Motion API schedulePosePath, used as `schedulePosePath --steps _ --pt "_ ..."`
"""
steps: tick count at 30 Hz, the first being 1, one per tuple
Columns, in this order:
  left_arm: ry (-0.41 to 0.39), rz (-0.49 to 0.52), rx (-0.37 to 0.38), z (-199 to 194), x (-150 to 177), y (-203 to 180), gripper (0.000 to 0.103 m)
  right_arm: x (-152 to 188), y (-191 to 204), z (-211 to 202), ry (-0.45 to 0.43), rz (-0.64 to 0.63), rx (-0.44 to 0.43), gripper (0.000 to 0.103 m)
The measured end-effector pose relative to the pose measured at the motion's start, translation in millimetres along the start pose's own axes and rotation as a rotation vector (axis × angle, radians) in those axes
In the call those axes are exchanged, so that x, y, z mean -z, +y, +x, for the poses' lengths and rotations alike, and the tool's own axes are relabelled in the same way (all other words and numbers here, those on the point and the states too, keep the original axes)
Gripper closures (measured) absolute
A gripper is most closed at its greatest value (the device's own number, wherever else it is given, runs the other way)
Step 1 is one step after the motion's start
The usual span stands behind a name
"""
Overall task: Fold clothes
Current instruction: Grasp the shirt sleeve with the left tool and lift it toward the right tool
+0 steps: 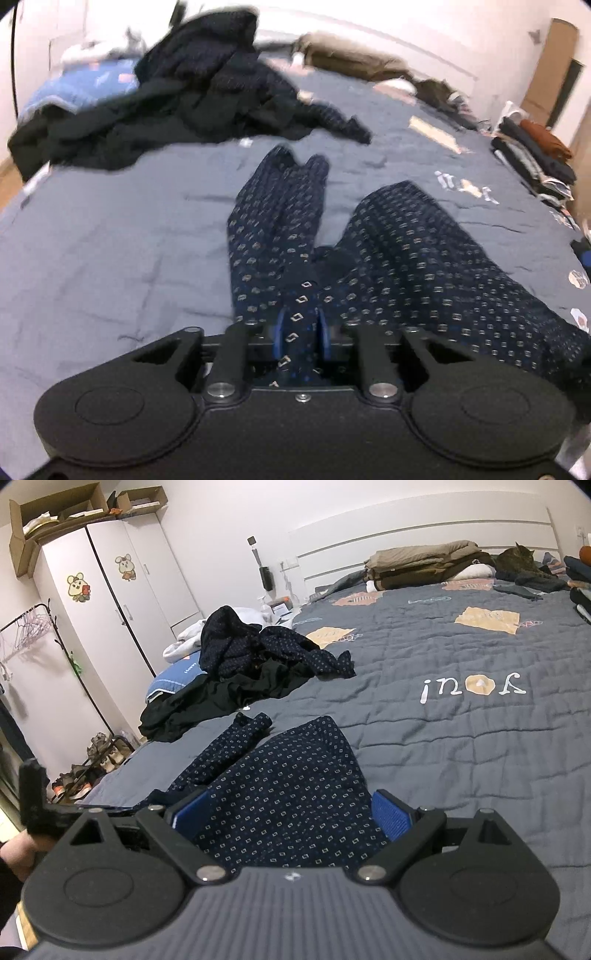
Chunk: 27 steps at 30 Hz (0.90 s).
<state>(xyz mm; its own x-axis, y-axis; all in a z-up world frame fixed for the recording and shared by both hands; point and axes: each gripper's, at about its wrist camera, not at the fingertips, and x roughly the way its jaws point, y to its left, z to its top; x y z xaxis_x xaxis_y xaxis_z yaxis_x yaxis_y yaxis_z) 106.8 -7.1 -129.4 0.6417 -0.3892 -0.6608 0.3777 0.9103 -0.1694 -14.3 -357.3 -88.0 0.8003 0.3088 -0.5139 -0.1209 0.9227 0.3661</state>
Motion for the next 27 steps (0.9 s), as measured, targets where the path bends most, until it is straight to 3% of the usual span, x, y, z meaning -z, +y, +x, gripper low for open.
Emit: schedulePosePath --steps 5,12,15,19,23,24,27 --pt "-0.083 0.047 0.067 -36 7 -34 0.091 -2 -1 -3 -0.004 0.018 -0.019 0.009" --pt "-0.115 0.183 0.176 -61 33 -107 0.092 0 10 -2 0.041 0.033 -0.124 0.009" --pt "-0.128 0.243 0.188 -56 47 -135 0.092 3 14 2 0.069 0.049 -0.170 0.009" --pt "-0.112 0.219 0.191 -44 64 -144 0.092 8 16 5 0.093 0.066 -0.179 0.009" --pt "-0.144 0.217 0.117 -55 56 -130 0.091 11 14 4 0.095 0.079 -0.174 0.009" --pt "-0.153 0.217 0.098 -58 54 -126 0.089 10 13 4 0.094 0.084 -0.175 0.009" --pt "-0.177 0.173 0.024 -63 42 -102 0.060 10 11 3 0.087 0.098 -0.176 0.009"
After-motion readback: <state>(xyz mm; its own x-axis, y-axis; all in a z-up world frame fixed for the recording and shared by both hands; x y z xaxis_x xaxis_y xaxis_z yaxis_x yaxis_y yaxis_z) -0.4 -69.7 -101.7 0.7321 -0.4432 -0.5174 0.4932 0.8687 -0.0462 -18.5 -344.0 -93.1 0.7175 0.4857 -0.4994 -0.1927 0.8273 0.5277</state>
